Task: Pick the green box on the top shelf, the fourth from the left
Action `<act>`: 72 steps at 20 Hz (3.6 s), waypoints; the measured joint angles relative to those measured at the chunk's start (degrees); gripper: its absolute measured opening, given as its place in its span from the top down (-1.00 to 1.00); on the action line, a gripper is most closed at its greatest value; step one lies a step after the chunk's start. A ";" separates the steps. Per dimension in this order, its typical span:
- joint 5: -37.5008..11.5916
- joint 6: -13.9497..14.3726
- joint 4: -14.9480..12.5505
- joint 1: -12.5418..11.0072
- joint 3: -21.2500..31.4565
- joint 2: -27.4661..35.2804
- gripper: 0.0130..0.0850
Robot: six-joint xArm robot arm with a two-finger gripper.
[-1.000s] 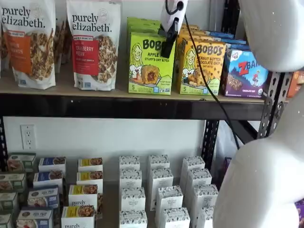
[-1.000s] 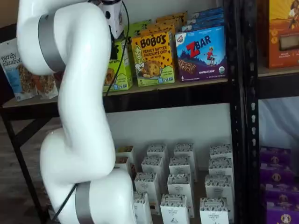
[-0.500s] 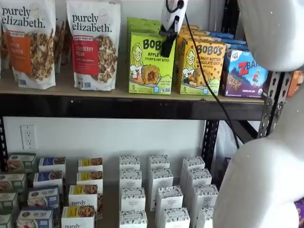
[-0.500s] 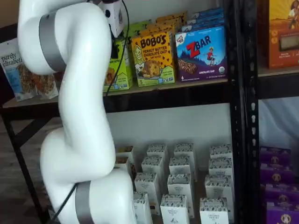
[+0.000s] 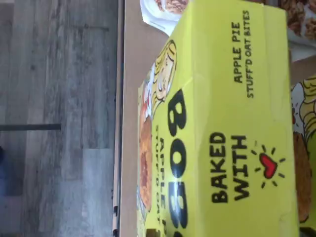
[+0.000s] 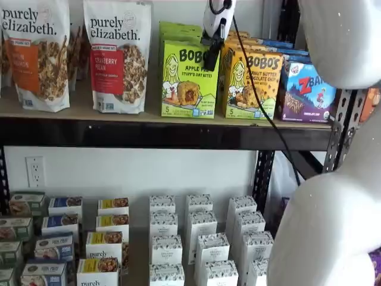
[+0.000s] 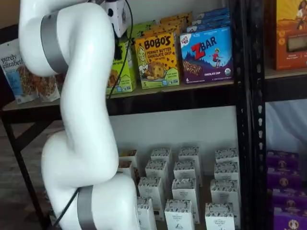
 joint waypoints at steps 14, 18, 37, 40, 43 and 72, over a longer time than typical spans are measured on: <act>1.97 0.64 0.65 0.51 -1.08 0.37 0.00; 1.80 0.82 0.77 0.67 -0.90 0.19 0.00; -0.09 0.95 0.53 0.90 0.94 -0.90 0.56; 0.12 0.98 0.50 0.93 0.83 -0.83 0.56; 0.02 0.98 0.66 0.93 0.96 -0.90 0.56; 9.21 1.79 -0.09 1.11 -0.25 -5.74 0.67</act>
